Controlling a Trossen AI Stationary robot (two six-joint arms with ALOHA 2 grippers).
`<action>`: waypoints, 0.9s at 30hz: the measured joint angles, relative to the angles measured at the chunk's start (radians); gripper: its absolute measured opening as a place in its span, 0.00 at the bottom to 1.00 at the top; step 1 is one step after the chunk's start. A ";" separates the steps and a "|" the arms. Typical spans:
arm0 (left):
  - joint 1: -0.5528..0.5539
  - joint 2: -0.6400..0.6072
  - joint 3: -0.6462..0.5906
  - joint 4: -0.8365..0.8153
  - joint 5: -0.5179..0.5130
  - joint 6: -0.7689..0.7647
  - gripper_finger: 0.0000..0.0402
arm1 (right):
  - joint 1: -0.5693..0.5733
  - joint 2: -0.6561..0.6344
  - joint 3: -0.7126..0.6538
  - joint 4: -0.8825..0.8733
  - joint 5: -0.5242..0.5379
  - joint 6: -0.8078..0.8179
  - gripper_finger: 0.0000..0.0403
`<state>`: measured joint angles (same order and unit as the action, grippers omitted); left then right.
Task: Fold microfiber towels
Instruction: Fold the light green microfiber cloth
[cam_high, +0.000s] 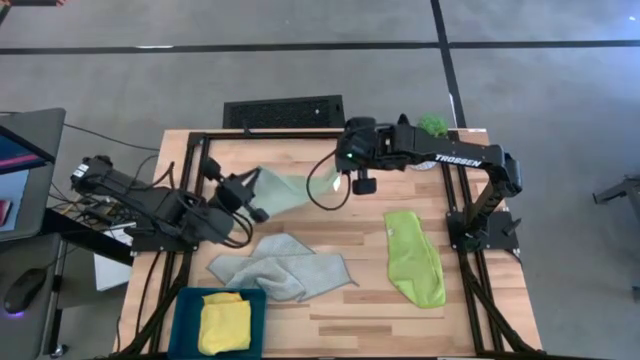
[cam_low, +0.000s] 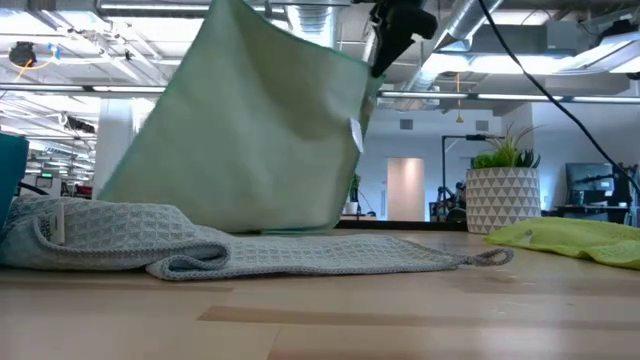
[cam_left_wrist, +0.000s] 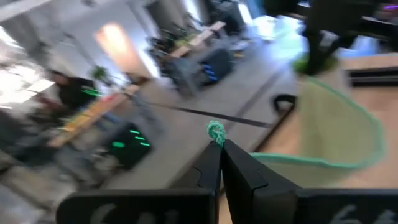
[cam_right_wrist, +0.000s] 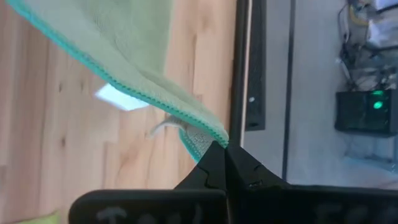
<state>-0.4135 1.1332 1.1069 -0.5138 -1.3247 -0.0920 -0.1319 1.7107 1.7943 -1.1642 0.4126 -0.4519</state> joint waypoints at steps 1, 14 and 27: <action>-0.004 0.000 0.000 -0.034 0.034 -0.047 0.00 | 0.002 0.000 0.000 -0.015 0.000 0.015 0.02; -0.016 0.076 0.000 -0.325 0.492 -0.564 0.00 | 0.055 -0.001 -0.116 -0.077 -0.032 0.161 0.02; -0.141 0.364 0.000 -0.256 0.743 -0.896 0.00 | 0.194 0.000 -0.265 -0.032 -0.012 0.235 0.02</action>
<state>-0.5547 1.4968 1.1069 -0.7699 -0.5820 -0.9879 0.0617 1.7107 1.5288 -1.1966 0.4003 -0.2173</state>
